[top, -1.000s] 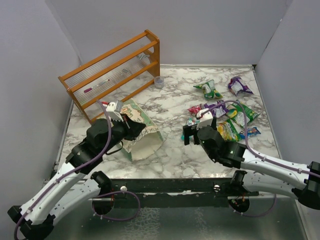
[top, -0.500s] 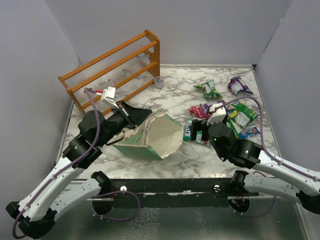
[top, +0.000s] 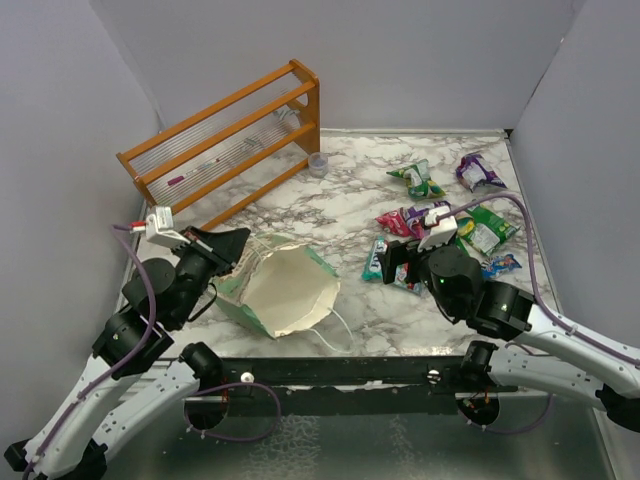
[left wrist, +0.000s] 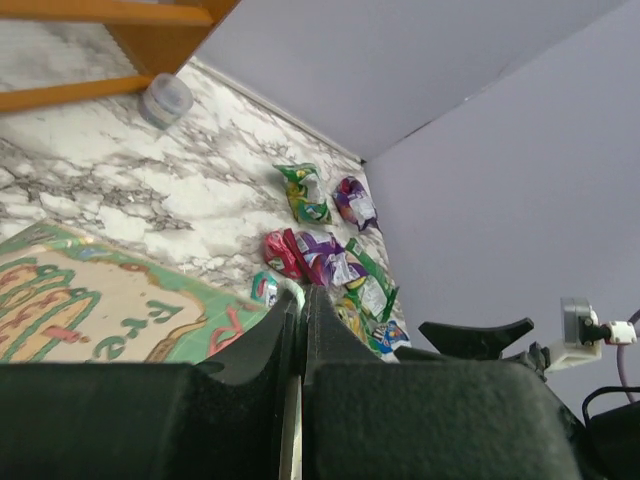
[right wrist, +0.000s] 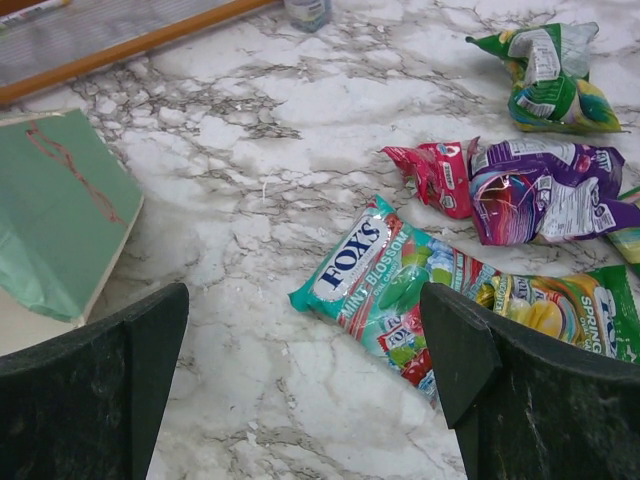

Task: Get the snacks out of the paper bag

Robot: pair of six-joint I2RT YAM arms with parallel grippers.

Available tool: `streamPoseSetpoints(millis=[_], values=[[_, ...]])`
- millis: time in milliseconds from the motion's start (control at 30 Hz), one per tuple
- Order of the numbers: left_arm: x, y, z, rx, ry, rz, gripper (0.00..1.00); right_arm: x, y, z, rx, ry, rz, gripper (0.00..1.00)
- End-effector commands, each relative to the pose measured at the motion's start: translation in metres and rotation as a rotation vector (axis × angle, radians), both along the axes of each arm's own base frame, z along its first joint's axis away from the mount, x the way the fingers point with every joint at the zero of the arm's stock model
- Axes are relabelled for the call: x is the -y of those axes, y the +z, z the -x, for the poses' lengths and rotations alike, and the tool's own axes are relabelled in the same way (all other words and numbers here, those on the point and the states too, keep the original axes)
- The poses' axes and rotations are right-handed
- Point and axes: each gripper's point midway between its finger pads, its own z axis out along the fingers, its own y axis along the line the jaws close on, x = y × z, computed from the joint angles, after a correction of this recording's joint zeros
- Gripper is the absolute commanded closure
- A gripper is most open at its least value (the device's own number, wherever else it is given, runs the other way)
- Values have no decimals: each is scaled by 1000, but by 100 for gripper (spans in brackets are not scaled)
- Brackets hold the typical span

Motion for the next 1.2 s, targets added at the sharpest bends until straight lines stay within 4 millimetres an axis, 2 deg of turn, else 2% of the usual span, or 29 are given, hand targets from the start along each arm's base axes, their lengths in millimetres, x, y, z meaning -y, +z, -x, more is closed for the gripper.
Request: streamPoseSetpoints(millis=[0,267,433,567,667,767,867,1000,1167], values=[[3,21,-13,17,19,-74,99,-8,16,1,8,34,-41,1],[81,89,-22,123,-268,79,100,-5,17,2,-1,20,-43,1],[121,110,-20,139,-444,167,100,3,19,0,9,-10,-18,1],[130,116,-19,131,-483,247,100,11,22,0,15,-36,-5,1],[126,114,-21,135,-457,252,100,13,22,1,17,-38,-16,1],[115,101,-24,118,-401,214,100,13,20,3,15,-26,-26,1],[99,68,-26,40,-317,171,100,11,21,4,12,-17,-26,1],[70,19,-17,-42,-213,191,100,9,30,6,10,0,-33,1],[20,-13,-2,-63,-46,212,100,2,37,8,20,40,-63,1]])
